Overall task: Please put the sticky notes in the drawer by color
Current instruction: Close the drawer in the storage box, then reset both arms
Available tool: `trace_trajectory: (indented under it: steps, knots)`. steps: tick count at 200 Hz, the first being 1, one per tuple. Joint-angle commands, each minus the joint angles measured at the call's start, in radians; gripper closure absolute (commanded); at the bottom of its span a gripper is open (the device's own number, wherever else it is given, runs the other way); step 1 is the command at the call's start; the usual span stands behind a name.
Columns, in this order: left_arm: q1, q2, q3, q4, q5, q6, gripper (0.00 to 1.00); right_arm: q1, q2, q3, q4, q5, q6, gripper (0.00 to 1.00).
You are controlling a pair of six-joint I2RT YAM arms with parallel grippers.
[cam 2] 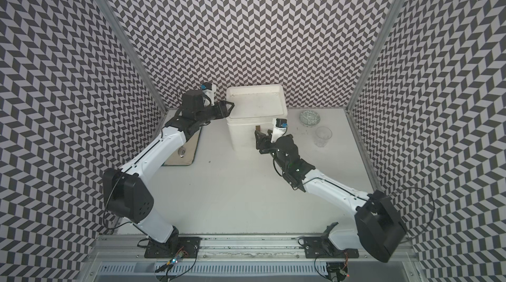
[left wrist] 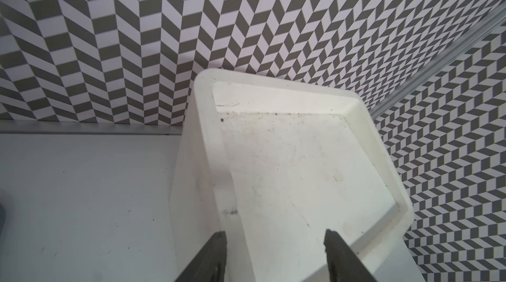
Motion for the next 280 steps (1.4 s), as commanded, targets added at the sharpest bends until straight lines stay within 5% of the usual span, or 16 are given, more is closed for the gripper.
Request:
trace_trajectory:
  steps: [1, 28, 75, 118, 194, 207, 247, 270, 274, 280]
  knots:
    - [-0.004, -0.152, -0.174, 0.164, -0.108, -0.022, 0.35, -0.045, -0.064, 0.017, -0.147, -0.014, -0.041, 0.25]
    - [0.006, -0.312, -0.479, 0.307, -0.324, -0.068, 0.33, -0.101, -0.107, 0.012, -0.237, 0.097, -0.07, 0.12]
    - [0.019, -0.443, -0.85, 0.518, -0.693, 0.035, 0.36, -0.256, -0.071, -0.107, -0.095, 0.553, -0.092, 0.0]
    - [0.099, -0.396, -0.884, 0.541, -0.934, 0.102, 0.38, -0.475, -0.009, -0.249, 0.163, 0.449, -0.274, 0.0]
    - [0.296, -0.32, -1.2, 1.153, -0.596, 0.372, 0.38, -0.575, 0.152, -0.485, 0.66, 0.244, -0.355, 0.0]
    - [0.336, -0.264, -1.214, 1.206, -0.557, 0.362, 0.38, -0.573, 0.14, -0.492, 0.654, 0.175, -0.397, 0.0]
    - [0.433, -0.223, -1.161, 1.14, -0.318, 0.346, 0.39, -0.571, 0.278, -0.603, 1.053, 0.116, -0.43, 0.0]
    - [0.42, -0.176, -1.277, 1.452, -0.138, 0.355, 0.37, -0.569, 0.268, -0.648, 1.072, 0.105, -0.44, 0.0]
    - [0.418, -0.157, -1.281, 1.476, -0.128, 0.362, 0.28, -0.567, 0.267, -0.646, 1.066, 0.1, -0.443, 0.0]
    - [0.419, -0.121, -1.274, 1.499, -0.133, 0.358, 0.26, -0.566, 0.266, -0.643, 1.056, 0.1, -0.445, 0.0]
